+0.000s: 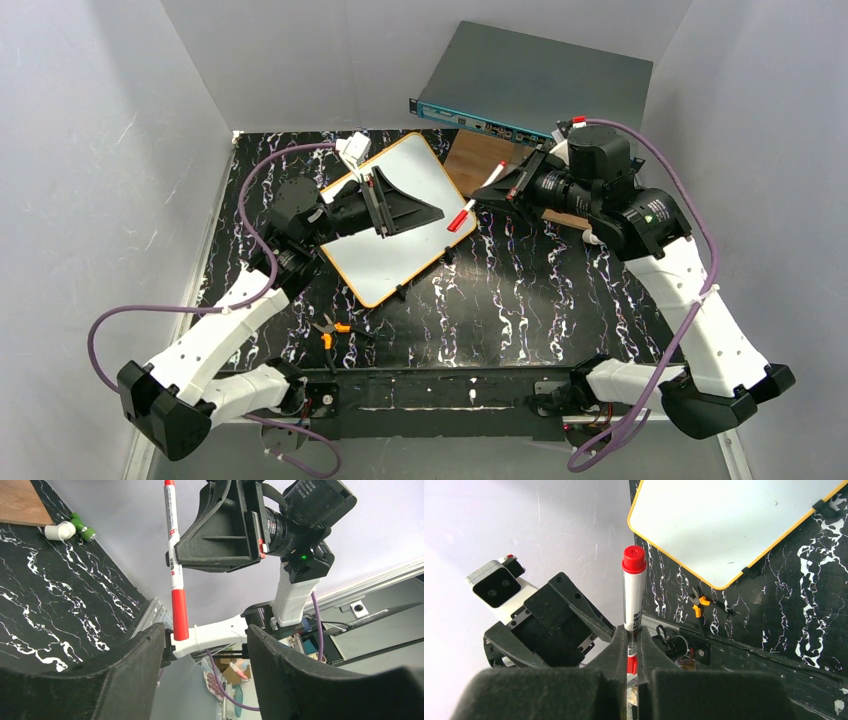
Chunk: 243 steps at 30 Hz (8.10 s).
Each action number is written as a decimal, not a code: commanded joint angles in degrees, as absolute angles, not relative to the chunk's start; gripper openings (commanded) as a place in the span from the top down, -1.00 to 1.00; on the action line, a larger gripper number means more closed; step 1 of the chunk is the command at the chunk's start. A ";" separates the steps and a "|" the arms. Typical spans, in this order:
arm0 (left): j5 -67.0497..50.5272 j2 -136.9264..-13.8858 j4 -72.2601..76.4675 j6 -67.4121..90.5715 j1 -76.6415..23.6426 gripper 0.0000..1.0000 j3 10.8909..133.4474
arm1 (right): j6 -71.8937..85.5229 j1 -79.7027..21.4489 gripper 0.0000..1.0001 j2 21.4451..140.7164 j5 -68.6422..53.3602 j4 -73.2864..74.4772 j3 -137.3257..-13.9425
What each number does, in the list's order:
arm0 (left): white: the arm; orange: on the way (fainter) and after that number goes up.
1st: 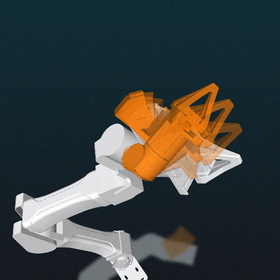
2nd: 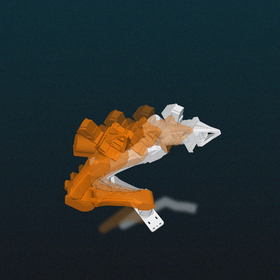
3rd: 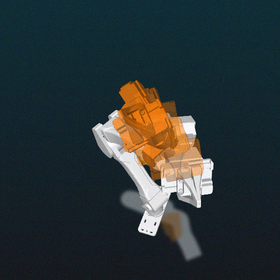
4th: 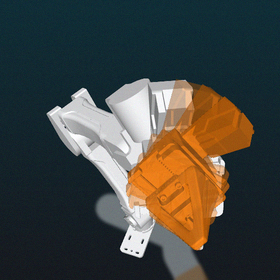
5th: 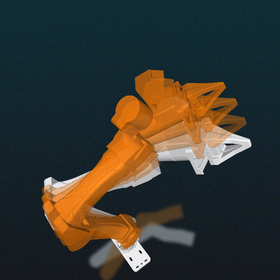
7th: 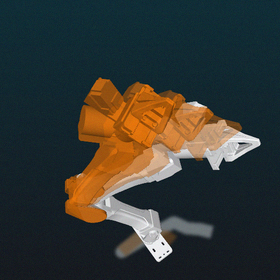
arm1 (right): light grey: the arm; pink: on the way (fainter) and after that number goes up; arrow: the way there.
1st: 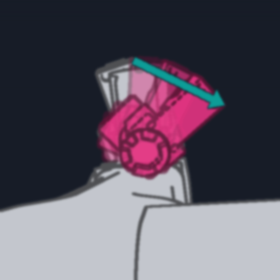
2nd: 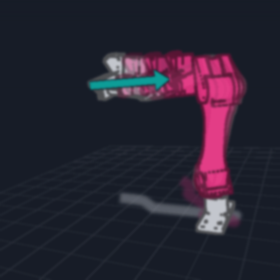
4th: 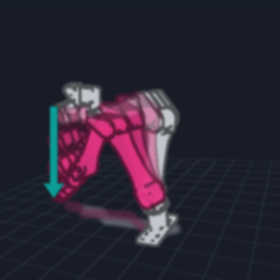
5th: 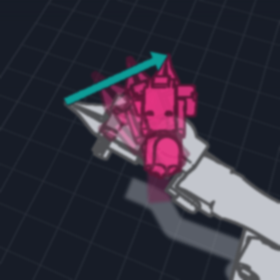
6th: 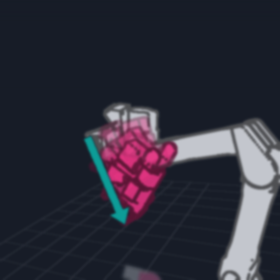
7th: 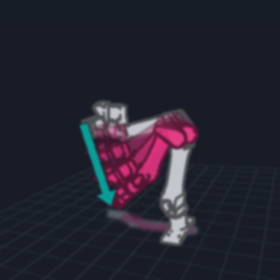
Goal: Write a sentence on the whiteboard
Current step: Pass from the right arm to the left, then open the pen cap from the whiteboard marker, then place the pen cap at the center of the board, then hold the whiteboard at the center of the board.
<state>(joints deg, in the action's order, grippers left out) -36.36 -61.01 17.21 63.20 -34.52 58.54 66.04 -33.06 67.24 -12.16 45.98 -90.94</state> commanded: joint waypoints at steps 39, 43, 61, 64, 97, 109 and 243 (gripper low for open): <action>-43.92 -66.89 18.68 62.18 -38.68 1.00 61.84 | 63.61 -34.77 0.50 64.60 -20.52 32.44 -84.65; -46.25 -66.65 16.65 61.16 -38.68 1.00 63.74 | 60.84 -34.72 -0.07 62.96 -20.87 32.89 -84.11; -54.81 -66.80 5.80 55.72 -38.75 1.00 70.50 | 58.55 -34.45 0.09 62.14 -31.50 26.40 -84.99; -55.24 -66.97 5.81 55.93 -38.76 1.00 70.44 | 59.06 -34.45 0.22 62.60 -32.96 25.83 -84.76; -47.57 -67.61 -14.28 38.55 -38.71 1.00 73.97 | 62.75 -31.28 0.97 66.25 -21.76 58.60 -93.78; -46.17 -66.93 -16.04 37.44 -38.69 1.00 71.35 | 58.47 -25.20 0.97 64.31 -20.08 62.81 -95.21; -41.93 -91.17 -26.77 9.89 5.84 -0.73 82.52 | 43.07 -22.24 0.97 66.98 -25.44 59.55 -93.51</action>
